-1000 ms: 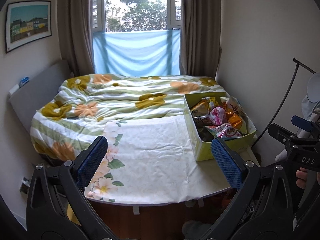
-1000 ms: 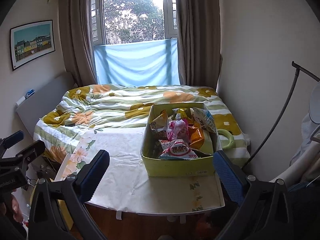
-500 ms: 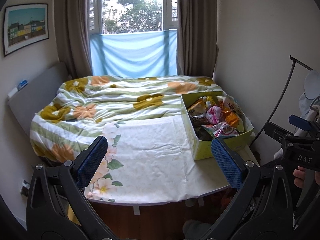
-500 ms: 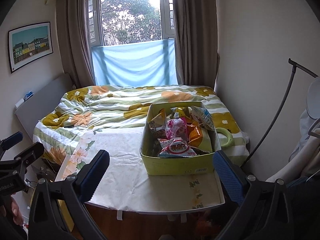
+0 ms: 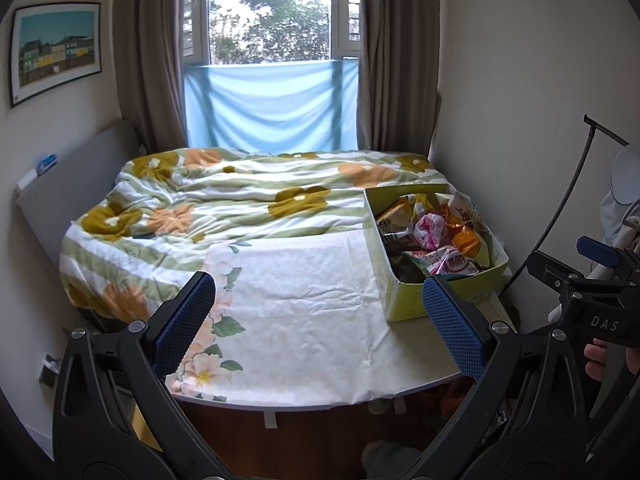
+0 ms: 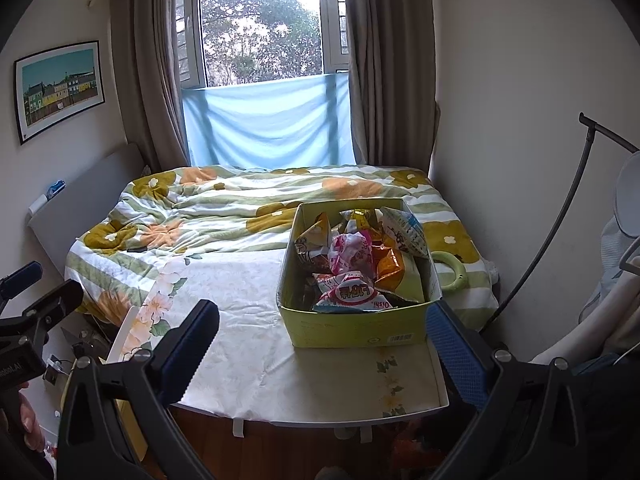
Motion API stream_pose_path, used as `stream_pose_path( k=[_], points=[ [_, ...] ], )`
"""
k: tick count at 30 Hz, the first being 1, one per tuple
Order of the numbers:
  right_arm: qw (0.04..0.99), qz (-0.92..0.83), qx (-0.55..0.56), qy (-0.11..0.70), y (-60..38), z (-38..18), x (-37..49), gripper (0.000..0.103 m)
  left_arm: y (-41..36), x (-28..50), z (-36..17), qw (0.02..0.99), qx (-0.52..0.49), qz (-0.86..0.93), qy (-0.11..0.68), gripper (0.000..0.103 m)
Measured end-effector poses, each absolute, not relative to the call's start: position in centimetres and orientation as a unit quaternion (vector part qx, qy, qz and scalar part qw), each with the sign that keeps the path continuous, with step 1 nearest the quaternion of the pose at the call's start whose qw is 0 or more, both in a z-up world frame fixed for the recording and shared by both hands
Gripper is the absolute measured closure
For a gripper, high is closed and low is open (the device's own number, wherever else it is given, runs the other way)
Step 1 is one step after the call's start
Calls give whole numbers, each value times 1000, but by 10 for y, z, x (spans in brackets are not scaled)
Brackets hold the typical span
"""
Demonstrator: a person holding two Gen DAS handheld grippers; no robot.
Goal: Organize snacks
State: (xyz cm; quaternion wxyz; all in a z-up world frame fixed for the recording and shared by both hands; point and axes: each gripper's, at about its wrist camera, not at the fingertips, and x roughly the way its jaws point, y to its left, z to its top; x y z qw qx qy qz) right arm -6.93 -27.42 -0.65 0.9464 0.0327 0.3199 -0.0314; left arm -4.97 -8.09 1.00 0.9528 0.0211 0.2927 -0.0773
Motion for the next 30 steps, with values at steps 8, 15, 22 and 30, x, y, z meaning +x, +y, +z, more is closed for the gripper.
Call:
stream_pose_path(
  k=[8, 15, 22, 30],
  points=[
    [946, -33, 31, 322, -275, -7, -65, 0, -80, -49, 10, 953, 21, -77, 293, 0],
    [945, -31, 30, 324, -273, -9, -64, 0, -80, -48, 10, 952, 20, -77, 295, 0],
    [945, -30, 31, 324, -273, -9, -63, 0, -80, -47, 10, 952, 20, -77, 297, 0],
    [945, -30, 32, 324, -274, -9, -62, 0, -81, -44, 10, 953, 16, -78, 293, 0]
  ],
)
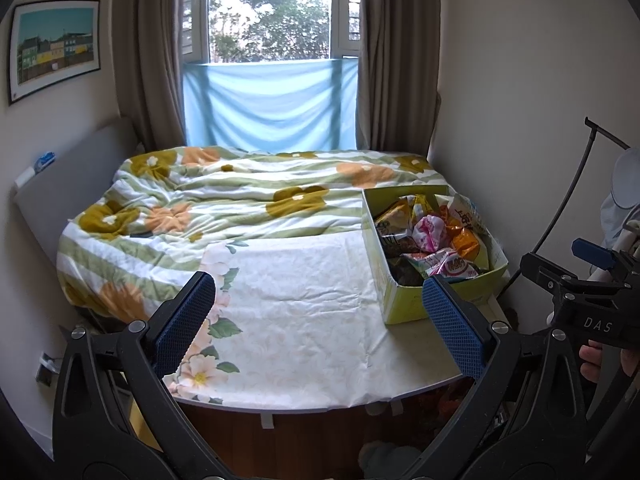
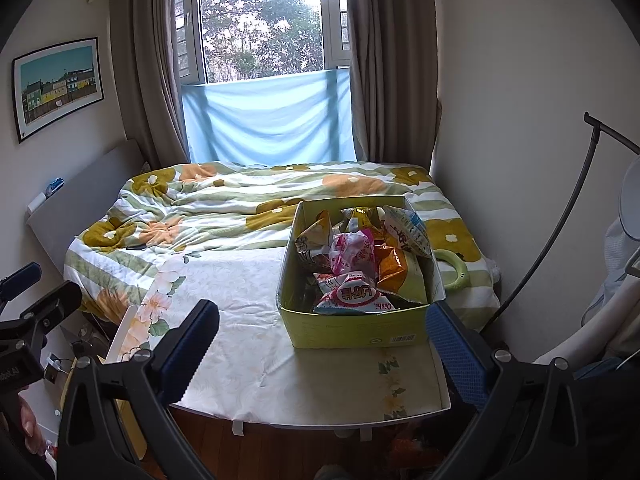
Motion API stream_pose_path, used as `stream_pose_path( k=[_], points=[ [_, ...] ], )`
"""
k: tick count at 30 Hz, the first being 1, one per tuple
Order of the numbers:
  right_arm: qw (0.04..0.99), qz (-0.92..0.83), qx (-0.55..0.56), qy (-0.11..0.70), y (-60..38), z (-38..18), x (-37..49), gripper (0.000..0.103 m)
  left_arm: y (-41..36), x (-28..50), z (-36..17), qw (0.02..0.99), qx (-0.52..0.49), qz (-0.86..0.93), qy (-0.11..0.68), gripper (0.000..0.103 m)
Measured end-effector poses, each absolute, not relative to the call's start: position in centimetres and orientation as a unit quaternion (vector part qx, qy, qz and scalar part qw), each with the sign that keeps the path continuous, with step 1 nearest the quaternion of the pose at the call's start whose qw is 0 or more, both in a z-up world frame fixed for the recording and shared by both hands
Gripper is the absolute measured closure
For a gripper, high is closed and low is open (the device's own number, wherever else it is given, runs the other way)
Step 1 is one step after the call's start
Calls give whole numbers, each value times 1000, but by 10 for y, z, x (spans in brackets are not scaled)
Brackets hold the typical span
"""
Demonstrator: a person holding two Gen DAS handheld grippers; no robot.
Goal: Organize snacks
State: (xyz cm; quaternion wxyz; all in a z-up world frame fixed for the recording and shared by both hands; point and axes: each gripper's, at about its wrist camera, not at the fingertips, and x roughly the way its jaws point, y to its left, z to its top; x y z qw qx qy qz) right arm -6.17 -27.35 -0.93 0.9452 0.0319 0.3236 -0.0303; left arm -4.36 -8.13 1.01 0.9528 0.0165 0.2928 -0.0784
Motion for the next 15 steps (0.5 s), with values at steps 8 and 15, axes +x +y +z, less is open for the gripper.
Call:
stream_pose_path(
  k=[8, 15],
  points=[
    [946, -30, 38, 319, -272, -9, -60, 0, -84, -47, 19, 959, 16, -78, 272, 0],
    [947, -28, 42, 318, -272, -9, -60, 0, -89, -50, 24, 963, 27, -74, 256, 0]
  ],
)
